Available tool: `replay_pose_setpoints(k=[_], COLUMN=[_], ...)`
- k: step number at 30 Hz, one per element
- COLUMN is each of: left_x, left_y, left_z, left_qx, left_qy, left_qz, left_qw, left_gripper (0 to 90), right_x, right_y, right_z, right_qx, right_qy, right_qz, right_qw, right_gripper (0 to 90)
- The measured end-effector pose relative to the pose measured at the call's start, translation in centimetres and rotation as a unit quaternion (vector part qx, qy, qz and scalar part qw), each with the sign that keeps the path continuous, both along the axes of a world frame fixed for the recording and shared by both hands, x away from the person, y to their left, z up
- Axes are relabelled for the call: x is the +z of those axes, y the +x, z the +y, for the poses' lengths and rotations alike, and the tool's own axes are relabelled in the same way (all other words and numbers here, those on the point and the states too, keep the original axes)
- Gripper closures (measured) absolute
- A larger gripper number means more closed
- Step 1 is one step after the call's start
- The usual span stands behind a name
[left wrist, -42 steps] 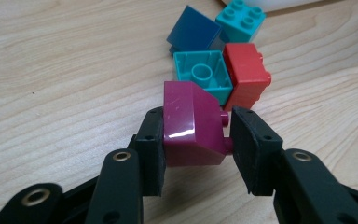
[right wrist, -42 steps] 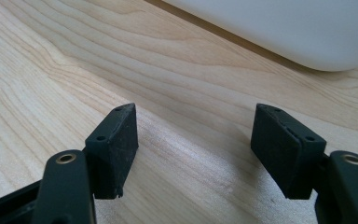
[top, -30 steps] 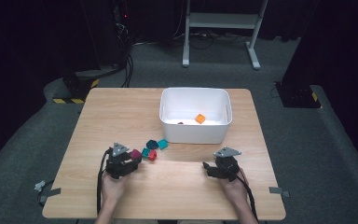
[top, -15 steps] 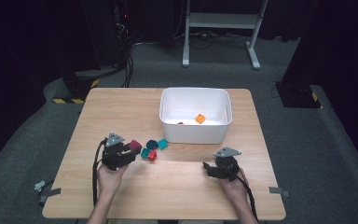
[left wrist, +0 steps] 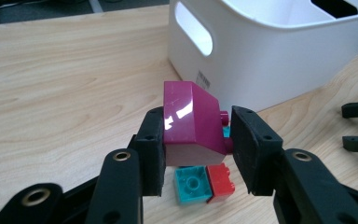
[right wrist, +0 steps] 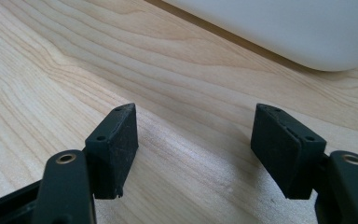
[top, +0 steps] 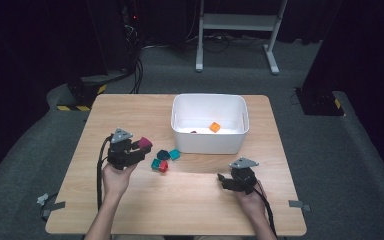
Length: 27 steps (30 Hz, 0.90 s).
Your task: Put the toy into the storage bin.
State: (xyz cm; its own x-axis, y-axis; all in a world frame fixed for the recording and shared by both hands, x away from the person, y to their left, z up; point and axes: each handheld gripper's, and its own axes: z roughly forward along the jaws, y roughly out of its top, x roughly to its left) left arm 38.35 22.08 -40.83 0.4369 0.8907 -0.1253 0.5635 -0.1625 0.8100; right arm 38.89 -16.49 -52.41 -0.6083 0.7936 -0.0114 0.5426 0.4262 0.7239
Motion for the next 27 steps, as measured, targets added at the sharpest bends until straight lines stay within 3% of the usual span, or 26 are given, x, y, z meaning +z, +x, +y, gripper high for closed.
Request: replay_pose_setpoints(k=[19,27], left_x=[3.6,4.7], left_y=[2.3,3.7], left_z=[-2.1,-3.2], left_qx=[-0.029,-0.042], left_qy=[-0.004,-0.01], left_qz=[-0.02,-0.016], left_qw=[0.9994,0.999], left_gripper=[57.4,57.4], right_x=[0.0,0.0], right_y=[0.0,0.0], right_z=[0.0,0.0], right_qx=[0.0,0.0], right_qy=[0.0,0.0], right_qz=[0.0,0.001], right_qw=[1.0,1.0], right_gripper=[31.8,31.8])
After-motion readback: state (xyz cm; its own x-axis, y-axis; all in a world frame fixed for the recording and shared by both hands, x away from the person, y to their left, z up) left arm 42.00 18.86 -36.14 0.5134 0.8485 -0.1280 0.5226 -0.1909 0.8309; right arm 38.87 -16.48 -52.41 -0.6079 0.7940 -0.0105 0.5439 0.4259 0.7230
